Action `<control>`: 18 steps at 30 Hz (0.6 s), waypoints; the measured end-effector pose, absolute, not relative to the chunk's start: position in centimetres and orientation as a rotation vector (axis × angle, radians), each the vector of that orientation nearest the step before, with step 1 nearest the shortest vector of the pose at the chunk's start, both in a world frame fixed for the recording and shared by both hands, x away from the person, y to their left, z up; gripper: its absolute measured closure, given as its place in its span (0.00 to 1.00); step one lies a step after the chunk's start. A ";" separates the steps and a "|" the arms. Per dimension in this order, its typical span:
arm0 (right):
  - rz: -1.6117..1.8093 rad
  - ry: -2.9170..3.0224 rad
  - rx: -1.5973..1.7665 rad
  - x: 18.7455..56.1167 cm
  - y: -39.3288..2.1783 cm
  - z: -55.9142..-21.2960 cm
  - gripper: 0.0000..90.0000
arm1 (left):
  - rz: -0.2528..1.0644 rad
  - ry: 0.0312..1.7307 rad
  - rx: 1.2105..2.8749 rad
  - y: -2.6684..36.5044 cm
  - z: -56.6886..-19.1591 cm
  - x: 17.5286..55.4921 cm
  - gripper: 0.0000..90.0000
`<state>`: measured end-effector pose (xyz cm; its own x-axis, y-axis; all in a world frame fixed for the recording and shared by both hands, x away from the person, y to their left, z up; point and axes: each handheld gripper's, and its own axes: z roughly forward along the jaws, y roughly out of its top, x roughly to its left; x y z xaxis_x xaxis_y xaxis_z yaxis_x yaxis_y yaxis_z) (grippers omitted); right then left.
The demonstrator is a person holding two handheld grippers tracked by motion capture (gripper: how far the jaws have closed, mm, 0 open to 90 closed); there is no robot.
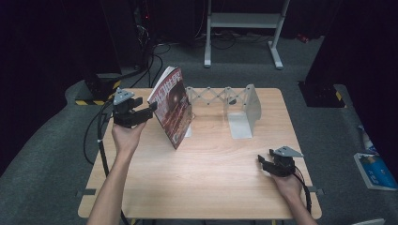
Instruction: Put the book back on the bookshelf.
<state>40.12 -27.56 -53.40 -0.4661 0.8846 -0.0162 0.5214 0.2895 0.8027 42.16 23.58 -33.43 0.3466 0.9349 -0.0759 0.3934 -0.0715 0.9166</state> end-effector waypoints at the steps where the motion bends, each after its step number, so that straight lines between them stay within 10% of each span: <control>1: 1.044 2.100 1.256 40.1 -27.6 -53.4 0.44 | 0.705 1.209 1.648 23.6 -33.5 42.1 0.41; 18: 1.044 2.099 1.257 40.1 -27.5 -53.4 0.44 | 0.690 1.202 1.628 24.6 -34.1 40.7 0.41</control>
<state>40.11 -27.54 -53.41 -0.4649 0.8852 -0.0157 0.5215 0.2881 0.8031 40.69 24.57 -34.07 0.3539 0.9303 -0.0965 0.3858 -0.0512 0.9212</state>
